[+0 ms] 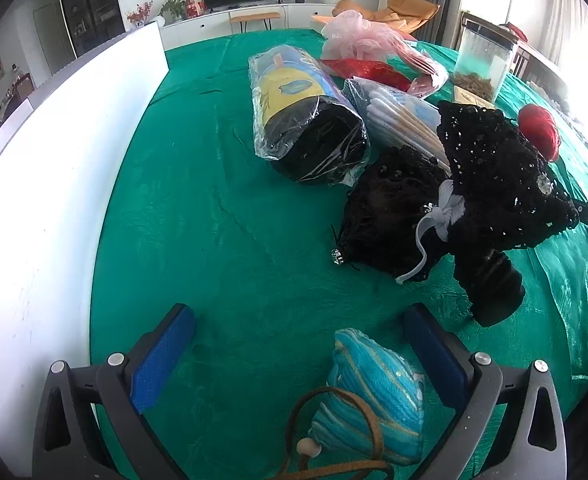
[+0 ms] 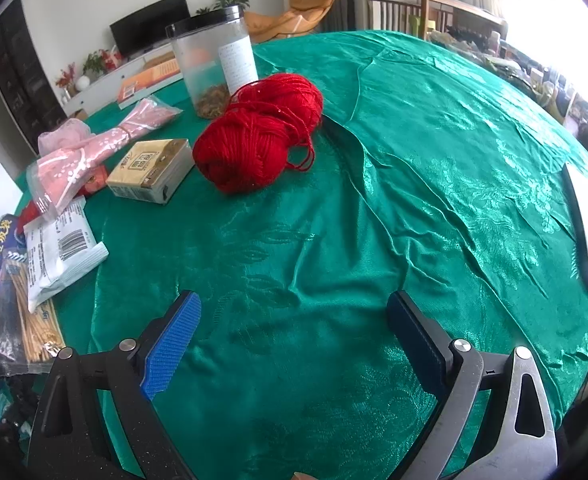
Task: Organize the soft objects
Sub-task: 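Move left tool toward blue-yellow roll bag while right tool approaches red yarn ball, then close right tool on red yarn ball while left tool grasps blue-yellow roll bag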
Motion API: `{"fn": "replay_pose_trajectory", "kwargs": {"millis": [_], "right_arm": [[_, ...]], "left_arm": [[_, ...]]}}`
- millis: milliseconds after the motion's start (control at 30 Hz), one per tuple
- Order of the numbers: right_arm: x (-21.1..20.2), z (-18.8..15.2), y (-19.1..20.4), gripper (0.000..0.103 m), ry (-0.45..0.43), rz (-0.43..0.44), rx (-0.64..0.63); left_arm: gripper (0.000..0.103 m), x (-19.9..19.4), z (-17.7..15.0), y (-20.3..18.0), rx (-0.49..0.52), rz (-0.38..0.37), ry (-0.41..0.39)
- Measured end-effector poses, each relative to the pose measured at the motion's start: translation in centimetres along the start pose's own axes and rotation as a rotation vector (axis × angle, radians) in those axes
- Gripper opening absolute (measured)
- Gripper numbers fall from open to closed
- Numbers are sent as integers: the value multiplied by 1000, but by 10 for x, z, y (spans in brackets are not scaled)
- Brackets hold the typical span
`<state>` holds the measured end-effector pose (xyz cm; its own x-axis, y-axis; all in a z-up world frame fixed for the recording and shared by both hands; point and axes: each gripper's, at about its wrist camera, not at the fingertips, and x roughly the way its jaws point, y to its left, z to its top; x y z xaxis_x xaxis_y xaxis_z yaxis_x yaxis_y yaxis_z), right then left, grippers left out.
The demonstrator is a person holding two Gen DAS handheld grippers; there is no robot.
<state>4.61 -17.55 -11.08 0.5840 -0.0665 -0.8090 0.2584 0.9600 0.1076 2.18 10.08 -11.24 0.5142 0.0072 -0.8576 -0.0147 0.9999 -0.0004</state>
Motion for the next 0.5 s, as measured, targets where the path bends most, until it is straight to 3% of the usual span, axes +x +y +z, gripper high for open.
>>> {"fn": "replay_pose_trajectory", "kwargs": {"millis": [200,367,433,500], "right_arm": [[1,0,1,96,1,-4,-5],[4,-2,10,96,14,-70,-66],[-2,0,-3,96,-1,-1,-3],[-12,7,-28,95,-58,140,138]], "left_arm": [[103,0,0,0,13,-10,4],[103,-1,3,0,49,-51,93],[103,-8,3,4,35,-118,107],[103,-20,3,9,12,-173,86]]}}
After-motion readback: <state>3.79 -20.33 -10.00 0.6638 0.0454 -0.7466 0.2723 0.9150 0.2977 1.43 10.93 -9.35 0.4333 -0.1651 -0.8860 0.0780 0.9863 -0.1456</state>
